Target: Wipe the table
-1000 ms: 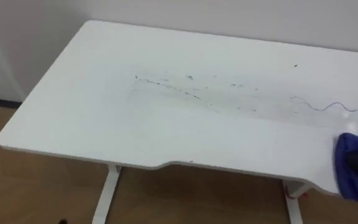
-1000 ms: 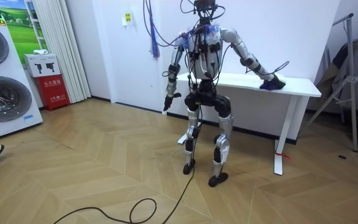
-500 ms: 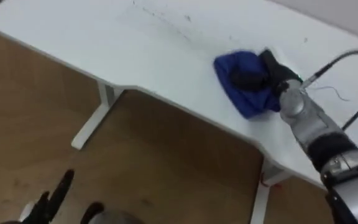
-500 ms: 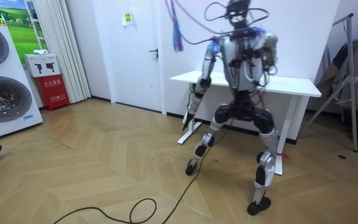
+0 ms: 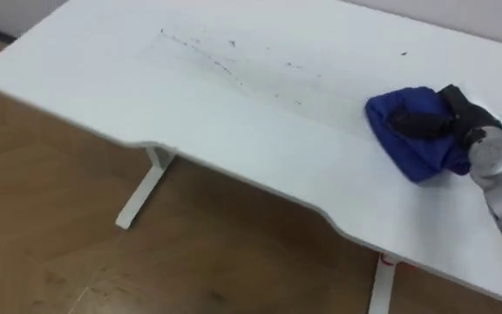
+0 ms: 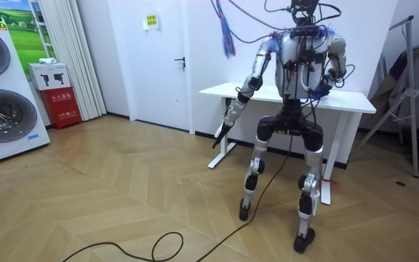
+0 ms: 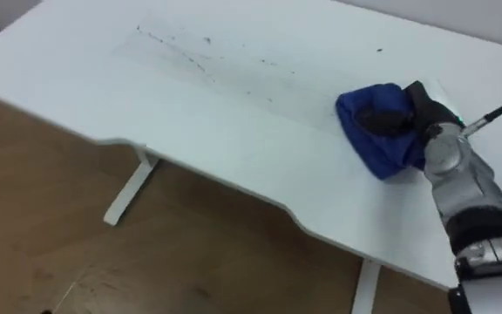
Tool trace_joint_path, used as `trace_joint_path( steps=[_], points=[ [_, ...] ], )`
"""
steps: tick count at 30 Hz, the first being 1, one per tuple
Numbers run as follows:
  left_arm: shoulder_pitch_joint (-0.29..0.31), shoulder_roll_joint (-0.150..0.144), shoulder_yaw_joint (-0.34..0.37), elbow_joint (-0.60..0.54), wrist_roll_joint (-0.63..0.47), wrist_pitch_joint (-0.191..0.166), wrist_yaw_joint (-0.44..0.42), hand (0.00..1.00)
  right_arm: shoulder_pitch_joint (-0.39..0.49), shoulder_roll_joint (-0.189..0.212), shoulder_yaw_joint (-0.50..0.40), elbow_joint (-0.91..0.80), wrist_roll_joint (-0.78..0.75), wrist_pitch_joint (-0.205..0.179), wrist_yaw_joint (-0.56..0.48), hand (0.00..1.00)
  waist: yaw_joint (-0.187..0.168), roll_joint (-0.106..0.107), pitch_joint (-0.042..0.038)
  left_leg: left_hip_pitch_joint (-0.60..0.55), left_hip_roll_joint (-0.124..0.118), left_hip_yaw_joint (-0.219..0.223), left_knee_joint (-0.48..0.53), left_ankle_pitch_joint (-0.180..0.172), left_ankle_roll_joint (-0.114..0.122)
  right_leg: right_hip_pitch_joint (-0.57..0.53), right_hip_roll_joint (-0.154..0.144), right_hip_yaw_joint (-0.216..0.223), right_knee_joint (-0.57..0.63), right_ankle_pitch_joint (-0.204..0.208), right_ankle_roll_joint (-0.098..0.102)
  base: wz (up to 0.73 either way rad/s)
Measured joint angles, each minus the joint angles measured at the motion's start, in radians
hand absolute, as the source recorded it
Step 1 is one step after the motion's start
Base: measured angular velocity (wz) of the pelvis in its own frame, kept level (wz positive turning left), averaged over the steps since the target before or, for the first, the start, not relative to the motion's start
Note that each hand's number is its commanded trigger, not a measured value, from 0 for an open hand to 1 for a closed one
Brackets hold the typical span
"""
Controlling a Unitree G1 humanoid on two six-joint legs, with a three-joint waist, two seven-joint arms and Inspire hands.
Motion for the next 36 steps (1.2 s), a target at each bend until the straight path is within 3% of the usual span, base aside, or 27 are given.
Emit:
trace_joint_path(
  steps=[1, 2, 3, 4, 5, 6, 7, 8, 9, 10, 11, 12, 14, 17, 20, 22, 26, 27, 30, 33, 36],
  points=[
    [0.005, -0.027, 0.040, 0.013, 0.001, -0.001, 0.001, 0.00, 0.066, -0.016, -0.019, -0.074, -0.008, -0.016, -0.008, 1.00, -0.042, 0.013, -0.0130, 0.001, 0.006, -0.009, -0.017, 0.003, 0.005, 0.010, 0.030, -0.022, -0.022, 0.047, -0.028, -0.68],
    [0.012, -0.028, 0.042, 0.013, 0.001, -0.005, 0.000, 0.00, 0.096, -0.024, -0.021, -0.093, -0.008, -0.017, -0.013, 1.00, -0.061, 0.011, -0.0158, 0.001, 0.001, -0.009, -0.026, 0.009, 0.015, 0.022, 0.023, -0.026, -0.031, 0.054, -0.029, 0.06],
    [0.015, -0.027, 0.042, 0.032, 0.000, -0.021, 0.000, 0.00, 0.158, -0.036, -0.031, -0.080, 0.000, -0.011, -0.030, 1.00, -0.108, -0.010, -0.0227, 0.007, -0.043, -0.014, -0.055, 0.013, 0.028, 0.045, -0.002, -0.010, -0.040, 0.054, -0.028, 0.46],
    [-0.004, -0.028, 0.034, 0.039, -0.002, -0.027, 0.000, 0.00, 0.236, -0.061, -0.061, -0.041, 0.016, -0.002, -0.057, 1.00, -0.134, -0.027, -0.0270, 0.001, -0.126, -0.014, -0.112, 0.034, 0.060, 0.069, -0.022, 0.034, -0.054, 0.052, -0.009, 0.50],
    [-0.012, -0.024, 0.030, 0.035, -0.007, -0.032, 0.000, 0.00, 0.267, -0.067, -0.075, 0.000, 0.037, 0.000, -0.070, 1.00, -0.136, -0.043, -0.0244, -0.008, -0.168, -0.015, -0.129, 0.063, 0.088, 0.076, -0.035, 0.054, -0.054, 0.048, 0.000, 0.32],
    [-0.015, -0.015, 0.033, 0.027, -0.022, -0.045, 0.005, 0.00, 0.325, -0.063, -0.115, 0.074, 0.104, -0.025, -0.098, 1.00, -0.136, -0.075, -0.0311, -0.008, -0.183, 0.034, -0.139, 0.096, 0.113, 0.083, -0.043, 0.058, -0.057, 0.045, 0.015, 0.00],
    [-0.020, -0.005, 0.034, 0.027, -0.024, -0.047, 0.010, 0.00, 0.337, -0.067, -0.144, 0.137, 0.131, -0.039, -0.108, 1.00, -0.138, -0.083, -0.0362, 0.009, -0.182, 0.029, -0.140, 0.097, 0.114, 0.078, -0.042, 0.035, -0.049, 0.055, 0.031, -0.15],
    [-0.023, 0.000, 0.033, 0.027, -0.023, -0.047, 0.011, 0.00, 0.332, -0.068, -0.152, 0.179, 0.146, -0.040, -0.111, 1.00, -0.132, -0.092, -0.0316, 0.016, -0.179, 0.009, -0.139, 0.097, 0.114, 0.070, -0.041, 0.023, -0.044, 0.059, 0.035, -0.38],
    [-0.035, 0.011, 0.034, 0.030, -0.019, -0.046, 0.016, 0.00, 0.328, -0.068, -0.169, 0.262, 0.172, -0.046, -0.116, 1.00, -0.121, -0.094, -0.0252, 0.018, -0.165, -0.067, -0.137, 0.095, 0.111, 0.060, -0.010, 0.017, -0.089, 0.056, 0.040, -0.51],
    [-0.040, 0.009, 0.036, 0.029, -0.010, -0.046, 0.023, 0.00, 0.306, -0.070, -0.171, 0.309, 0.170, -0.038, -0.133, 1.00, -0.114, -0.094, -0.0246, -0.002, -0.146, -0.130, -0.128, 0.090, 0.101, 0.039, 0.039, 0.024, -0.197, 0.097, 0.013, -0.43],
    [-0.042, 0.009, 0.036, 0.030, -0.010, -0.045, 0.023, 0.00, 0.296, -0.073, -0.171, 0.313, 0.167, -0.030, -0.142, 1.00, -0.123, -0.095, -0.0227, -0.013, -0.145, -0.136, -0.122, 0.087, 0.095, 0.030, 0.053, 0.018, -0.244, 0.158, 0.015, -0.11],
    [-0.053, 0.000, 0.035, 0.045, -0.011, -0.039, 0.023, 0.00, 0.289, -0.085, -0.171, 0.318, 0.161, -0.011, -0.169, 1.00, -0.141, -0.086, -0.0216, -0.023, -0.149, -0.133, -0.116, 0.066, 0.084, 0.021, 0.053, -0.018, -0.249, 0.221, -0.026, 0.08],
    [-0.059, -0.004, 0.014, 0.055, -0.013, -0.034, 0.023, 0.00, 0.228, -0.089, -0.161, 0.333, 0.154, 0.022, -0.189, 1.00, -0.151, -0.065, -0.0107, -0.024, -0.150, -0.118, -0.113, 0.055, 0.087, 0.015, 0.055, -0.031, -0.232, 0.223, -0.026, -0.07],
    [-0.071, -0.003, 0.001, 0.077, -0.011, -0.021, 0.023, 0.00, 0.058, -0.090, -0.061, 0.329, 0.084, 0.077, -0.194, 1.00, -0.139, -0.040, -0.0133, -0.054, -0.151, -0.098, -0.112, 0.055, 0.085, -0.042, 0.056, -0.009, -0.199, 0.223, -0.026, -0.30],
    [-0.093, -0.003, -0.003, 0.085, -0.011, -0.015, 0.023, 0.00, -0.137, -0.079, 0.136, 0.314, 0.025, 0.107, -0.183, 1.00, -0.081, -0.038, -0.0124, -0.058, -0.147, -0.085, -0.117, 0.075, 0.075, -0.066, 0.057, 0.000, -0.178, 0.208, -0.032, -0.11],
    [-0.117, -0.005, -0.007, 0.099, 0.007, 0.005, 0.011, 0.00, -0.274, -0.041, 0.243, 0.293, -0.086, 0.105, -0.168, 1.00, -0.028, -0.044, -0.0135, -0.057, -0.145, -0.111, -0.117, 0.083, 0.064, -0.066, 0.057, -0.028, -0.162, 0.202, -0.055, 0.32],
    [-0.125, -0.016, -0.017, 0.098, 0.013, 0.045, 0.009, 0.00, -0.331, 0.000, 0.264, 0.260, -0.152, 0.105, -0.138, 1.00, 0.065, -0.053, -0.0095, -0.042, -0.149, -0.187, -0.117, 0.090, 0.057, -0.003, 0.056, -0.112, -0.191, 0.189, -0.059, 0.73],
    [-0.122, -0.015, -0.036, 0.098, 0.009, 0.059, 0.010, 0.00, -0.333, 0.006, 0.281, 0.272, -0.151, 0.107, -0.125, 1.00, 0.103, -0.055, -0.0064, -0.033, -0.157, -0.217, -0.117, 0.089, 0.056, 0.019, 0.052, -0.140, -0.192, 0.177, -0.054, 0.88],
    [-0.103, -0.012, -0.080, 0.092, 0.007, 0.076, 0.010, 0.00, -0.335, 0.011, 0.338, 0.325, -0.150, 0.104, -0.097, 1.00, 0.152, -0.060, -0.0039, -0.035, -0.182, -0.295, -0.117, 0.090, 0.056, 0.052, 0.033, -0.209, -0.187, 0.147, -0.036, 0.84],
    [-0.086, -0.012, -0.088, 0.084, 0.008, 0.087, 0.006, 0.00, -0.318, 0.014, 0.344, 0.366, -0.156, 0.101, -0.094, 1.00, 0.166, -0.069, 0.0001, -0.055, -0.202, -0.353, -0.113, 0.090, 0.057, 0.060, 0.020, -0.267, -0.188, 0.132, -0.025, 0.63],
    [-0.089, 0.000, -0.089, 0.084, 0.004, 0.082, -0.012, 0.00, -0.285, 0.008, 0.333, 0.415, -0.105, 0.087, -0.096, 1.00, 0.154, -0.065, 0.0028, -0.072, -0.211, -0.371, -0.110, 0.091, 0.058, 0.060, 0.015, -0.288, -0.190, 0.127, -0.017, 0.30]
  ],
)
